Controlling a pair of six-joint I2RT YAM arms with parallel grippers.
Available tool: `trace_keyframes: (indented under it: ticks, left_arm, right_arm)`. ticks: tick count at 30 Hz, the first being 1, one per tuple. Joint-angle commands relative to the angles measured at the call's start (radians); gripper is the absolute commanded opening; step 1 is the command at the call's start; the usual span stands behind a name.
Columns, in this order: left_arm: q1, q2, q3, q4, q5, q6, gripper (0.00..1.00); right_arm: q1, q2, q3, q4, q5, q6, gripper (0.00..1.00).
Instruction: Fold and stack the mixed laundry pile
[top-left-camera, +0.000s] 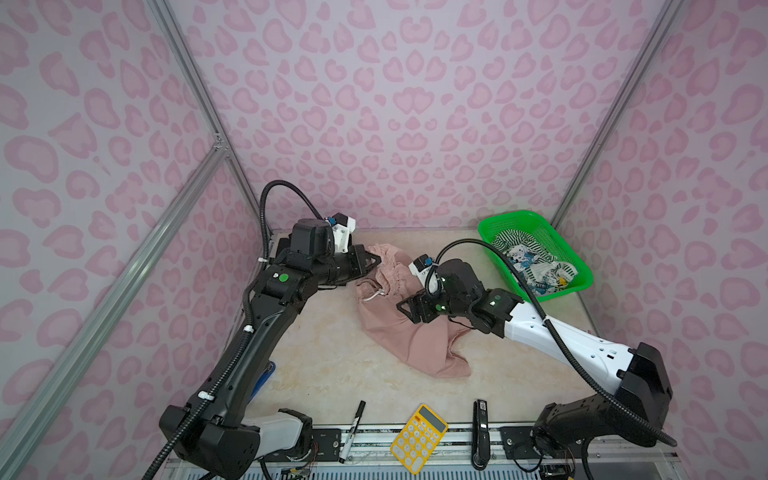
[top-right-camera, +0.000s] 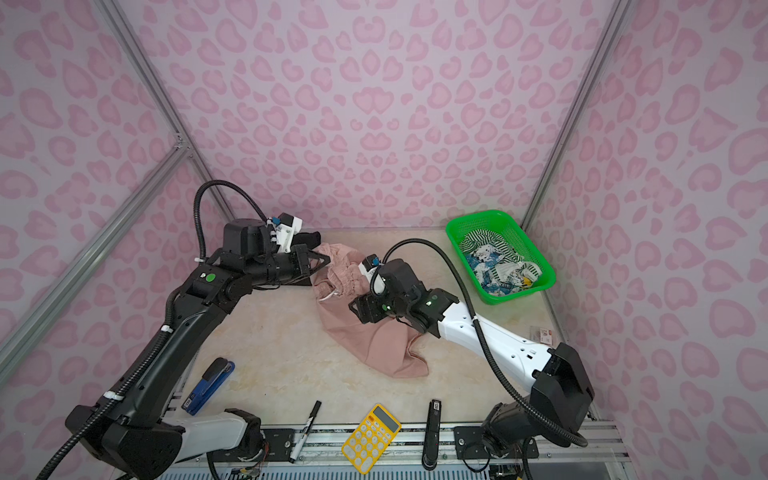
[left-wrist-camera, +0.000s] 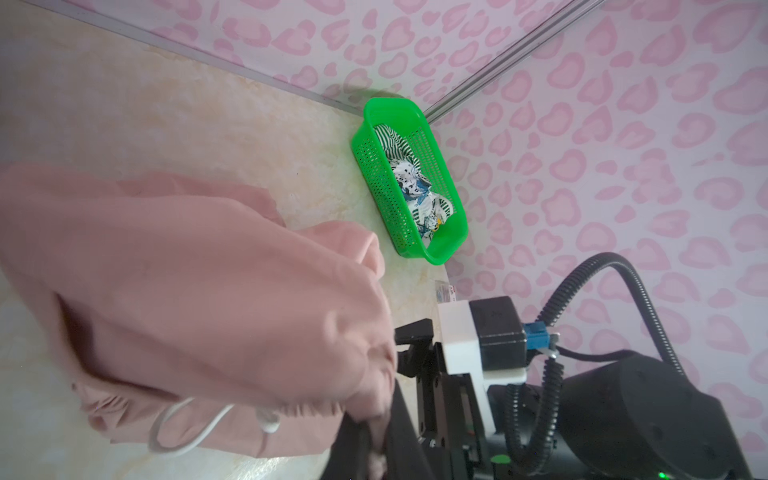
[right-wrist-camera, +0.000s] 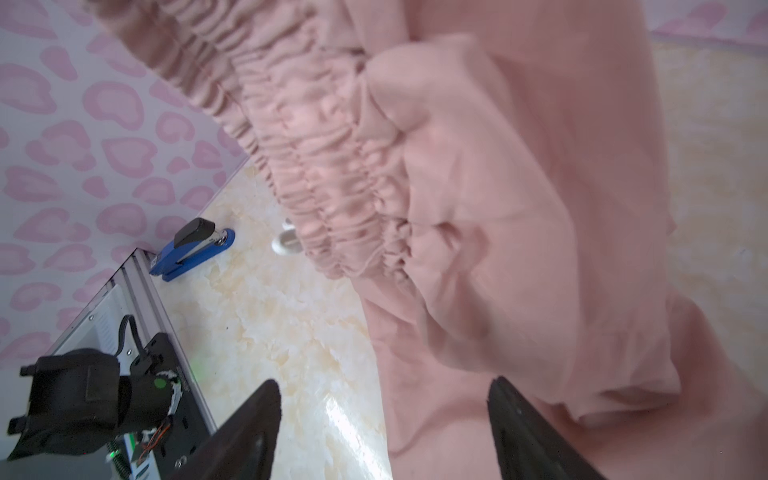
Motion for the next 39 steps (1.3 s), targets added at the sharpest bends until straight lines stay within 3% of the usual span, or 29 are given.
trace_keyframes:
  ticks: [1, 8, 14, 16, 20, 22, 24, 29, 31, 35, 39]
  left_arm:
    - [0.0, -0.016, 0.034, 0.07, 0.035, -0.024, 0.03]
    - [-0.004, -0.037, 0.042, 0.101, 0.04, -0.056, 0.03]
    - [-0.008, -0.048, 0.038, 0.103, 0.038, -0.055, 0.03]
    - [-0.009, -0.048, 0.04, 0.106, 0.036, -0.055, 0.03]
    - [-0.008, -0.042, 0.05, 0.1, 0.028, -0.04, 0.03]
    - [-0.009, -0.031, 0.057, 0.092, 0.02, -0.025, 0.03]
    - [-0.008, -0.015, 0.065, 0.089, 0.013, -0.007, 0.03]
    - [-0.008, 0.047, 0.105, 0.091, 0.015, 0.043, 0.03]
    - [-0.008, 0.075, 0.135, 0.083, 0.02, 0.063, 0.03]
    - [-0.009, 0.088, 0.183, 0.072, 0.01, 0.104, 0.03]
    - [-0.003, 0.049, 0.212, 0.02, -0.1, 0.142, 0.03]
  right_arm:
    - [0.035, 0.029, 0.031, 0.106, 0.12, 0.022, 0.79]
    - [0.122, 0.08, 0.067, 0.249, 0.383, 0.007, 0.83]
    - [0.157, 0.148, 0.135, 0.23, 0.569, 0.0, 0.81]
    - [0.156, 0.166, 0.146, 0.215, 0.607, -0.011, 0.69]
    - [0.123, 0.147, 0.151, 0.154, 0.6, -0.042, 0.35]
    - [0.087, 0.108, 0.13, 0.126, 0.563, -0.052, 0.2]
    - [0.023, 0.051, 0.095, 0.108, 0.437, -0.052, 0.1]
    - [-0.171, -0.048, 0.078, 0.034, -0.165, -0.083, 0.08]
    - [-0.219, -0.055, 0.107, -0.036, -0.328, -0.107, 0.08]
    - [-0.225, -0.034, 0.205, -0.229, -0.438, -0.203, 0.06]
    - [-0.176, 0.012, 0.307, -0.29, -0.475, -0.233, 0.03]
